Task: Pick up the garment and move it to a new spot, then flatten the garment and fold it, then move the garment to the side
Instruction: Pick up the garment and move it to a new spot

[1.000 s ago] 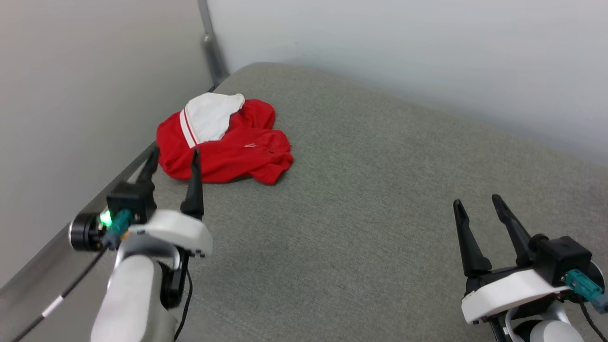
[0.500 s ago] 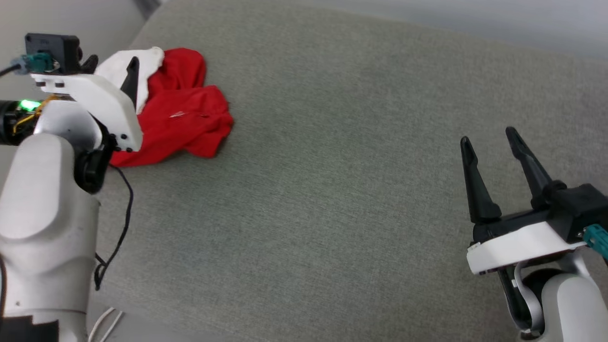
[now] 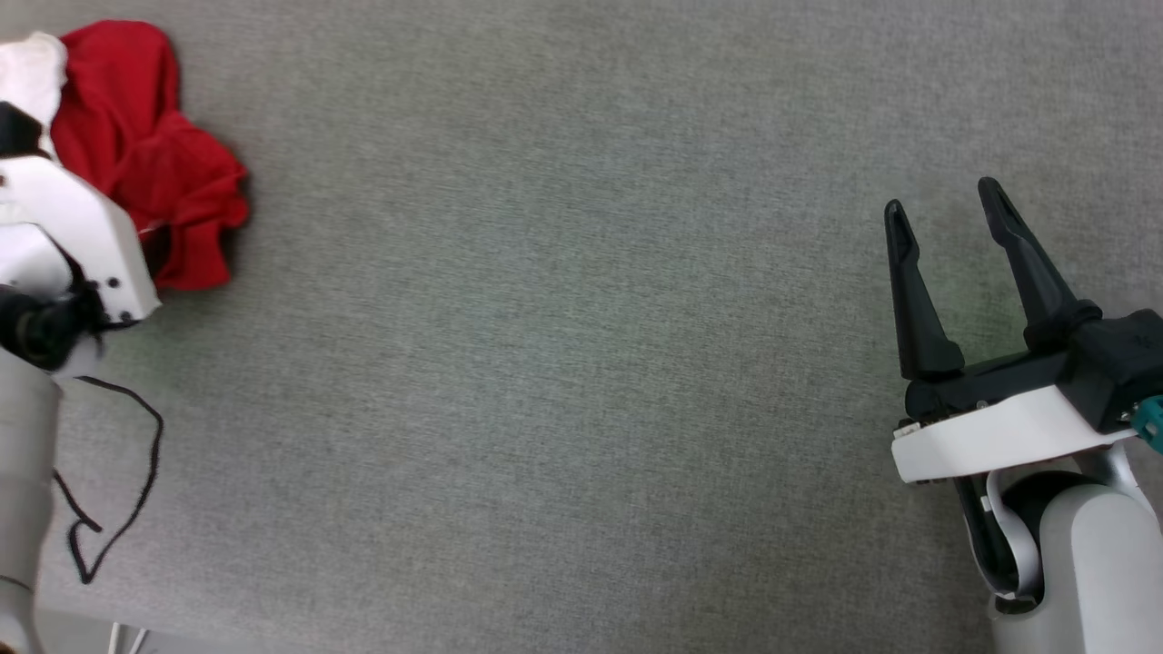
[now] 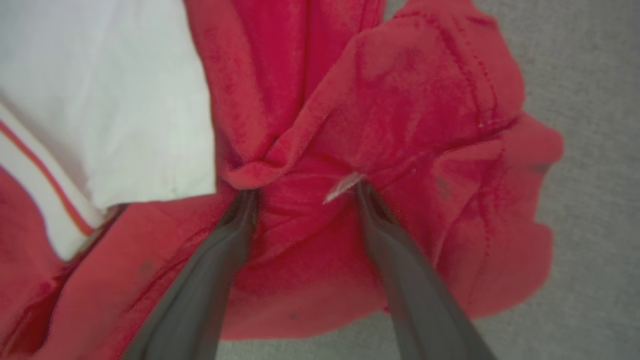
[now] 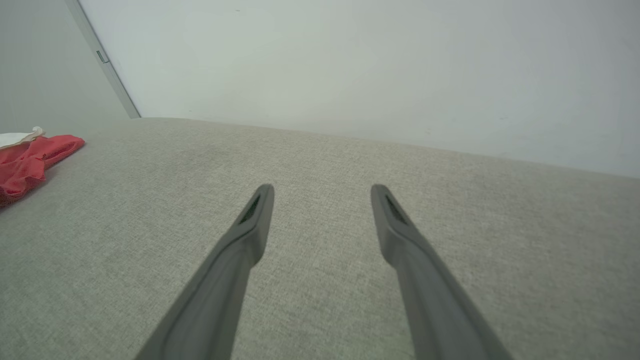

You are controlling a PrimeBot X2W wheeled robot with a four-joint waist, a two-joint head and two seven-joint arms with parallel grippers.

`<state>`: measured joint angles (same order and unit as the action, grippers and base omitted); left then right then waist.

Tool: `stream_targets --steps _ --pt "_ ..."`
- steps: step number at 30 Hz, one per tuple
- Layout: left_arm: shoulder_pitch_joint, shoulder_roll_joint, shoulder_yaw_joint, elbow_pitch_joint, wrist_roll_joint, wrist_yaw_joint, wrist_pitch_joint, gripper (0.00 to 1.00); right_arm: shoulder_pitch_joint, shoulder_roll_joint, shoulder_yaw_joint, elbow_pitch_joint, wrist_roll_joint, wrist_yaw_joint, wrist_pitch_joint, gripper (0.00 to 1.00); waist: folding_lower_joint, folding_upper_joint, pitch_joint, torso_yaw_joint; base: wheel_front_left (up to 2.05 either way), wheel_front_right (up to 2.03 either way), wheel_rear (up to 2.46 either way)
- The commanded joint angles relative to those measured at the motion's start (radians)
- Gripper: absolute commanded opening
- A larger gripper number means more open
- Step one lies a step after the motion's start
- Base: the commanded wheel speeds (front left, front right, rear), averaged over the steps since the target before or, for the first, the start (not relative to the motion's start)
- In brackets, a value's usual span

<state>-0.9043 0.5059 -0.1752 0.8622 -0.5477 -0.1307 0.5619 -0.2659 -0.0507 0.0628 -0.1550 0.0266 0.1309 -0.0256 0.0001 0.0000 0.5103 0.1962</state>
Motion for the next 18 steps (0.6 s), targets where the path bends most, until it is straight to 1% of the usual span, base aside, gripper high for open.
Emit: stream_targets --steps 1,4,5,6,7,8,11,14,17,18 --pt "0.008 0.000 -0.008 0.028 -0.014 0.001 0.027 1.00 -0.016 0.001 0.000 -0.002 -0.001 0.000 -0.005 1.00 -0.0001 0.0000 0.027 -0.024 0.00 0.00 0.00" --pt "0.024 -0.004 -0.018 0.078 -0.043 0.001 0.058 1.00 -0.023 0.001 -0.001 0.000 -0.002 0.000 -0.006 1.00 -0.0001 0.0000 0.031 -0.026 0.00 0.00 0.00" --pt "0.027 -0.007 -0.022 0.091 -0.050 0.002 0.061 0.50 -0.024 0.001 -0.001 0.001 -0.002 0.000 -0.006 1.00 -0.0001 0.0000 0.031 -0.026 0.00 0.00 0.00" --pt "0.027 -0.010 -0.024 0.103 -0.056 0.001 0.064 0.39 -0.025 0.001 -0.001 0.001 -0.001 0.000 -0.007 1.00 -0.0001 0.0000 0.030 -0.025 0.00 0.00 0.00" --pt "0.026 -0.011 -0.025 0.112 -0.057 0.002 0.058 0.15 -0.024 0.001 0.000 0.003 -0.001 0.000 -0.006 1.00 -0.0001 0.0000 0.028 -0.024 0.00 0.00 0.00" --pt "0.024 -0.010 -0.027 0.119 -0.056 0.002 0.051 0.00 -0.025 0.001 0.001 0.003 -0.001 0.000 -0.007 1.00 -0.0001 0.0000 0.025 -0.024 0.00 0.00 0.00" --pt "0.009 -0.007 -0.027 0.131 -0.049 0.004 0.002 0.00 -0.024 0.001 0.000 0.007 0.000 0.000 -0.006 1.00 -0.0001 0.0000 0.011 -0.019 0.00 0.00 0.00" --pt "-0.015 0.009 -0.026 0.131 -0.029 0.021 -0.079 0.00 -0.019 0.000 0.001 0.015 0.002 0.000 -0.010 1.00 -0.0001 0.0000 -0.017 -0.018 0.00 0.00 0.00" --pt "-0.033 0.019 -0.025 0.123 -0.006 0.045 -0.188 0.00 0.000 0.001 -0.004 0.027 0.013 0.000 -0.014 1.00 -0.0001 0.0000 -0.061 -0.017 0.00 0.00 0.00" --pt "-0.043 0.023 -0.025 0.116 0.008 0.059 -0.271 0.00 0.014 0.000 -0.008 0.036 0.021 0.000 -0.020 1.00 -0.0001 0.0000 -0.096 -0.018 0.00 0.00 0.00"
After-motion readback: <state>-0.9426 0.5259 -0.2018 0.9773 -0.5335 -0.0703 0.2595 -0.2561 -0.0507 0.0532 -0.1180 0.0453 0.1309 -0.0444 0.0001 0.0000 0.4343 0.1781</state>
